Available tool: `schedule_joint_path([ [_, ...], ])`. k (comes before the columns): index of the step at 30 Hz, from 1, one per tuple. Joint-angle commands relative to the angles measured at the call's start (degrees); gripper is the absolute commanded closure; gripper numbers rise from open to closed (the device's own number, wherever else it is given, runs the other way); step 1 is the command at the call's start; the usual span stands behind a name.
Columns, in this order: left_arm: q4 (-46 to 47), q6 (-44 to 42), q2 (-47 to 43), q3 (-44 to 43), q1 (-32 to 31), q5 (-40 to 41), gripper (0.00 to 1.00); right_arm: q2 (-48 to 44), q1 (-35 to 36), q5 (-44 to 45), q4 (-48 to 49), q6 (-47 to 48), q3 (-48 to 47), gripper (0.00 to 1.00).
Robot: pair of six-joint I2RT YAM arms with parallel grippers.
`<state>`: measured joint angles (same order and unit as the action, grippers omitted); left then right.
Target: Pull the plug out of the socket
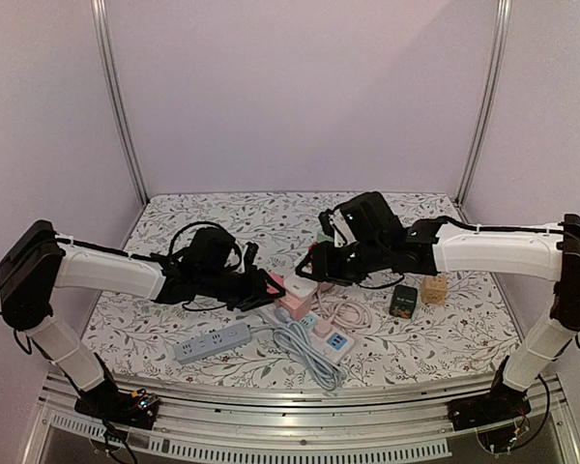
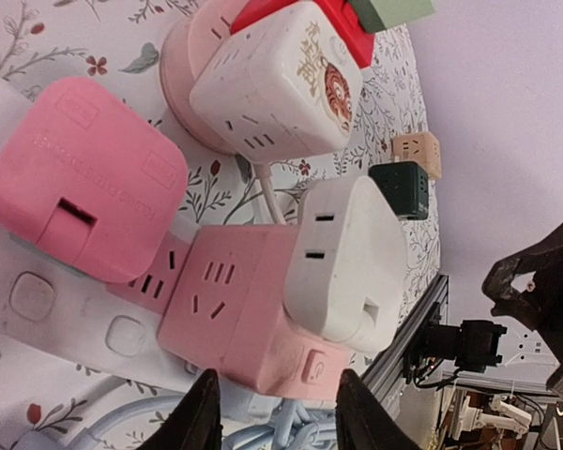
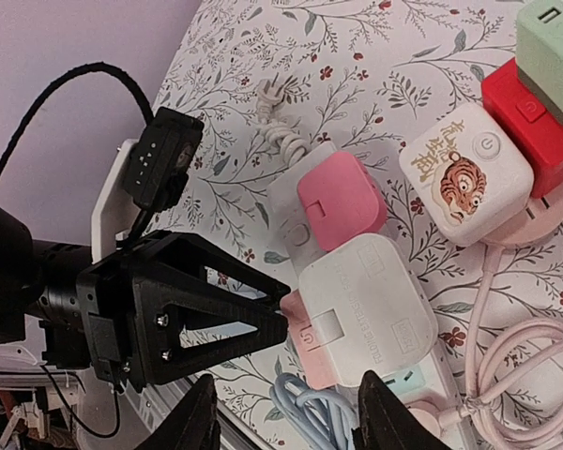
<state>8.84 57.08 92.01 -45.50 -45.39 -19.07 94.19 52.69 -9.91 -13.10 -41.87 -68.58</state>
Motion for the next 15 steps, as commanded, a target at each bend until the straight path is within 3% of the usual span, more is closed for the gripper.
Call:
schedule_joint_path([
  [1,1.5,-0.2,1.0,-0.5,-0.8,-0.6,0.59,-1.3,-0.4,3.8,-0.4,0.5,1.6,0.5],
  [7,2.0,-0.6,2.4,-1.2,-0.7,-2.2,0.62,2.1,-1.4,2.6,-0.3,0.6,0.9,0.38],
  [15,2.1,-0.3,3.1,-1.0,-0.8,-2.3,0.66,6.0,-1.4,1.7,0.0,0.3,0.4,0.33],
])
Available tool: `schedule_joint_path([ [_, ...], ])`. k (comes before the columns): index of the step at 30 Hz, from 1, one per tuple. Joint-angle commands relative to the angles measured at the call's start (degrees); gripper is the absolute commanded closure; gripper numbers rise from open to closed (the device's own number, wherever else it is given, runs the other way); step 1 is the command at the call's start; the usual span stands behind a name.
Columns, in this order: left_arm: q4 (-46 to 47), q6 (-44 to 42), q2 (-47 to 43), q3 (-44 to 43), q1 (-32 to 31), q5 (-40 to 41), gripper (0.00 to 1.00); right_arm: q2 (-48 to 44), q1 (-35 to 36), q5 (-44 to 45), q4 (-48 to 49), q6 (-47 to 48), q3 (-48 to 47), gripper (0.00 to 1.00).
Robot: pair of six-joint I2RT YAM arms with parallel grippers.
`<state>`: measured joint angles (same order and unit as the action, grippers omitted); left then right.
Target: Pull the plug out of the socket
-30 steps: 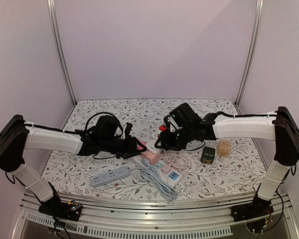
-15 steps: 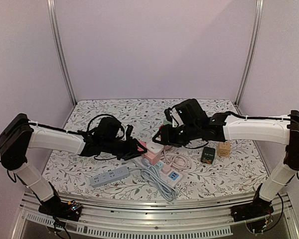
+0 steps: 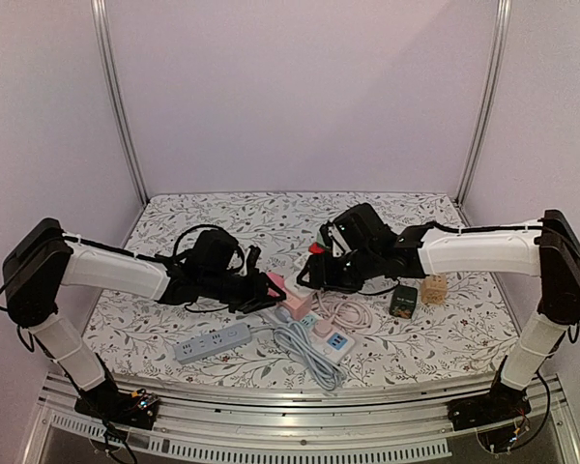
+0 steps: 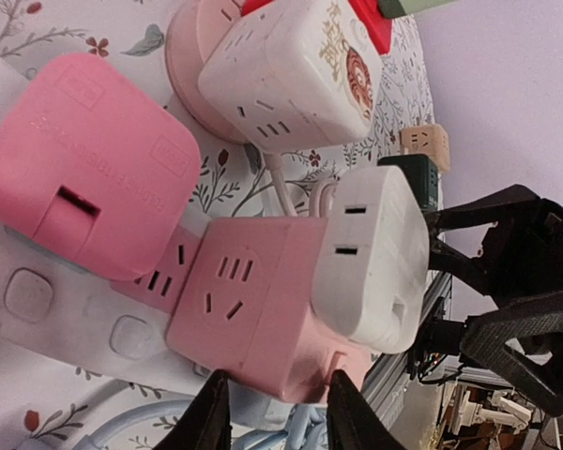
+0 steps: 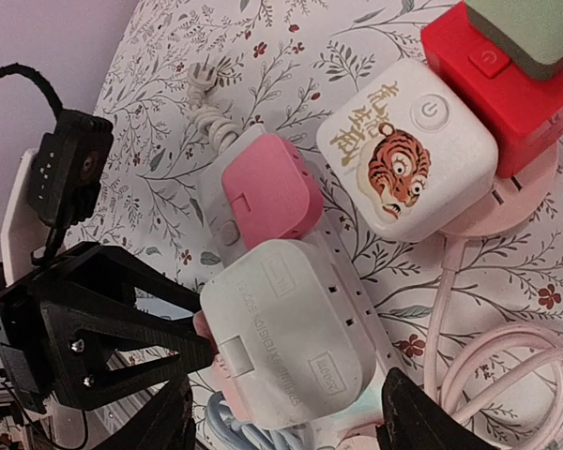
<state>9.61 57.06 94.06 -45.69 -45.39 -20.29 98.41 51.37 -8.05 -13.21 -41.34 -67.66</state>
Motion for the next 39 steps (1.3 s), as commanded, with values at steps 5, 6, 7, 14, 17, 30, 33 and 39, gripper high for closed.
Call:
schedule_joint_path([
  [5,1.9,0.2,1.1,0.2,-0.8,-1.1,0.68,3.9,-0.3,-2.1,1.7,-0.3,-1.4,0.33],
  [6,2.1,0.3,1.3,0.5,-0.8,-1.1,0.69,4.5,-0.4,-2.5,2.0,-0.4,-1.6,0.33],
  [7,2.2,0.5,1.4,0.7,-0.8,-1.2,0.69,4.8,-0.3,-3.0,2.5,-0.4,-1.9,0.33],
  [14,2.6,0.8,1.5,1.5,-0.9,-1.3,0.69,4.9,-0.3,-4.7,6.7,-1.7,-0.5,0.37],
  [17,2.5,0.9,1.2,1.9,-1.0,-1.2,0.7,3.3,-0.3,-5.0,8.2,-1.8,0.7,0.4],
  [30,1.7,0.8,2.3,-0.2,-0.9,-1.1,0.7,-3.3,2.8,-2.4,9.2,3.1,3.4,0.47],
  [33,1.1,0.4,3.1,-1.4,-1.1,-1.9,0.7,-2.3,3.6,-2.2,8.6,3.9,3.3,0.48],
  [39,1.4,0.6,3.3,-1.3,-1.3,-0.9,0.7,-0.6,5.5,4.5,4.3,7.6,1.9,0.48],
])
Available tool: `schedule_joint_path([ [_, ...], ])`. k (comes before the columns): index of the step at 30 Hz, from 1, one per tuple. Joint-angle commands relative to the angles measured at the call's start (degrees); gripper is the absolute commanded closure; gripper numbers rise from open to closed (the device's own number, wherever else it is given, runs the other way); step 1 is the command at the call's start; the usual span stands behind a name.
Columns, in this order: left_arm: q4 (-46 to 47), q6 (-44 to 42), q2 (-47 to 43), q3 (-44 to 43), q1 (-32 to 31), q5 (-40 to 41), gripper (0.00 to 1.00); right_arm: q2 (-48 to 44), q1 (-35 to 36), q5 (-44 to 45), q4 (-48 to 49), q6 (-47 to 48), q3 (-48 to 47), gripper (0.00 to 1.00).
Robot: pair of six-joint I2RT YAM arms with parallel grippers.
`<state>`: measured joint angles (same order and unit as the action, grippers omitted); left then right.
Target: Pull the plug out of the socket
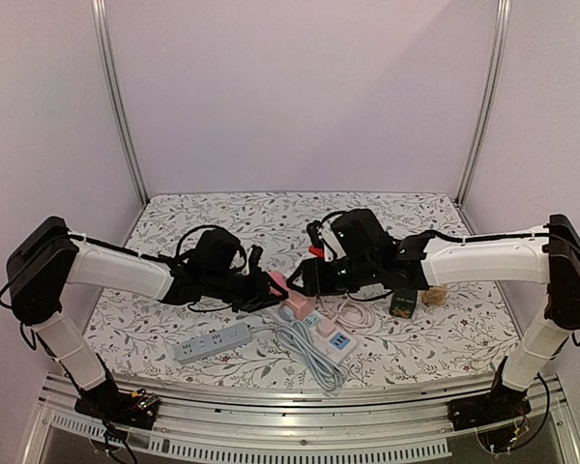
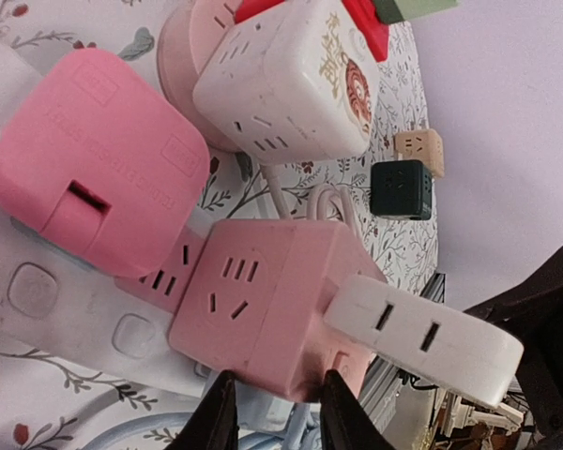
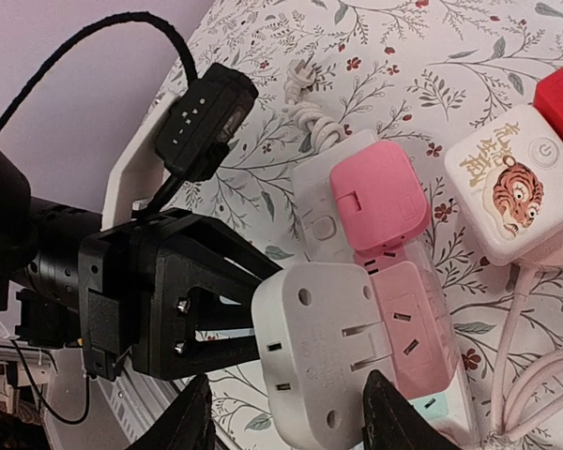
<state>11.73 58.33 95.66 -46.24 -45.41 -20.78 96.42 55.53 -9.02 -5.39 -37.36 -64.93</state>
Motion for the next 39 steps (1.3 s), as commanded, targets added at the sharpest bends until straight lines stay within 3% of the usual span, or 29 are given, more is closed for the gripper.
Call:
schedule_joint_path([
  [1,-0.6,-0.6,1.8,-0.8,-1.3,-0.4,0.7,1.9,1.6,6.5,-4.0,4.4,-1.4,0.48],
  [17,0.5,0.1,2.3,-0.9,-1.4,-0.1,0.7,9.6,2.6,15.1,-15.7,14.6,-11.8,0.52],
  [26,0.1,0.1,1.6,0.3,-1.5,0.4,0.71,10.8,2.7,17.9,-17.9,15.8,-12.2,0.58],
  [39,-2.2,-1.6,1.4,-0.7,-1.5,-0.1,0.71,13.5,2.7,17.9,-19.9,15.8,-13.7,0.8],
])
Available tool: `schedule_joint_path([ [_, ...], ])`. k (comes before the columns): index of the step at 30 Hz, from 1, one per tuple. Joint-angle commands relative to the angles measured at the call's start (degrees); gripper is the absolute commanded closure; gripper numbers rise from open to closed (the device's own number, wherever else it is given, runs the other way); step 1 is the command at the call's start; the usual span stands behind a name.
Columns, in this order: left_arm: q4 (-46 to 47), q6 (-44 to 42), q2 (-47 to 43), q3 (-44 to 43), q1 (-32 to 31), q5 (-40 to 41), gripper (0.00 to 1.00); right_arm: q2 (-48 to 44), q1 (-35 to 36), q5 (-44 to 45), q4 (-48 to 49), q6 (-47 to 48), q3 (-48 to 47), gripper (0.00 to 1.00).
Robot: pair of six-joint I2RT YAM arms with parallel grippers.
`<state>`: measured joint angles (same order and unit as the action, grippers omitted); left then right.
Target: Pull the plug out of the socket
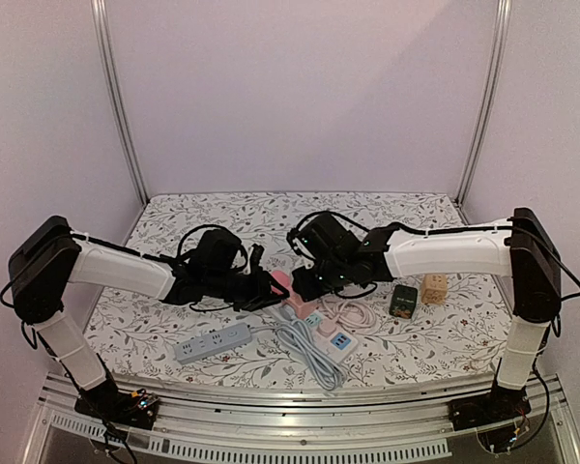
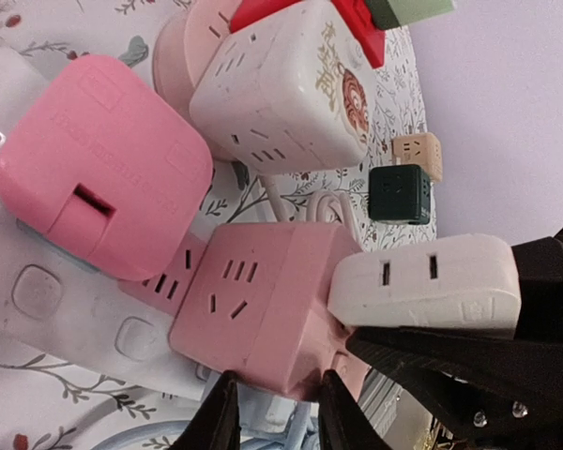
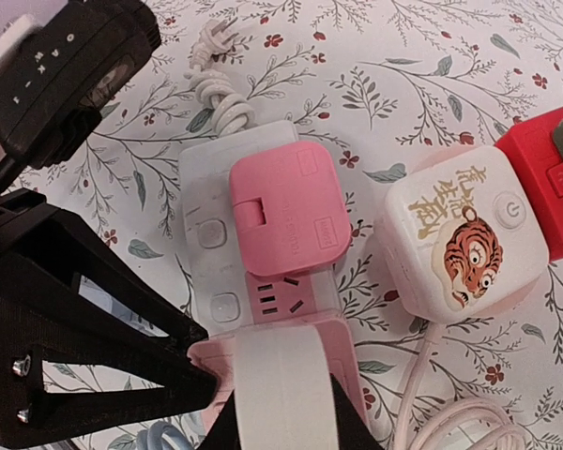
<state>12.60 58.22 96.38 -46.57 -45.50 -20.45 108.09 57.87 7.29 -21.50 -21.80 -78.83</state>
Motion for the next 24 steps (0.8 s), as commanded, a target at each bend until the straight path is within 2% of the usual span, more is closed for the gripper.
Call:
schedule_joint_path([
  [1,-3.0,-1.5,0.8,-0.4,-1.4,-0.4,0.72,1.8,0.4,1.8,-4.2,0.3,0.4,0.82],
  [7,-2.4,-2.3,2.6,-2.3,-1.4,-1.7,0.72,1.0,0.5,2.6,-4.9,0.6,1.6,0.93],
  [11,-3.2,-3.3,4.2,-4.5,-1.4,-2.4,0.62,0.4,0.4,1.9,-4.9,-0.6,2.1,1.0],
  [14,-3.1,-3.5,4.9,-5.1,-1.4,-2.5,0.57,0.1,0.4,2.0,-4.7,-1.8,2.6,1.0],
  [24,-0.5,-2.3,6.0,-5.4,-1.4,-2.5,0.51,0.1,0.4,0.4,-2.8,-3.4,3.2,1.0],
])
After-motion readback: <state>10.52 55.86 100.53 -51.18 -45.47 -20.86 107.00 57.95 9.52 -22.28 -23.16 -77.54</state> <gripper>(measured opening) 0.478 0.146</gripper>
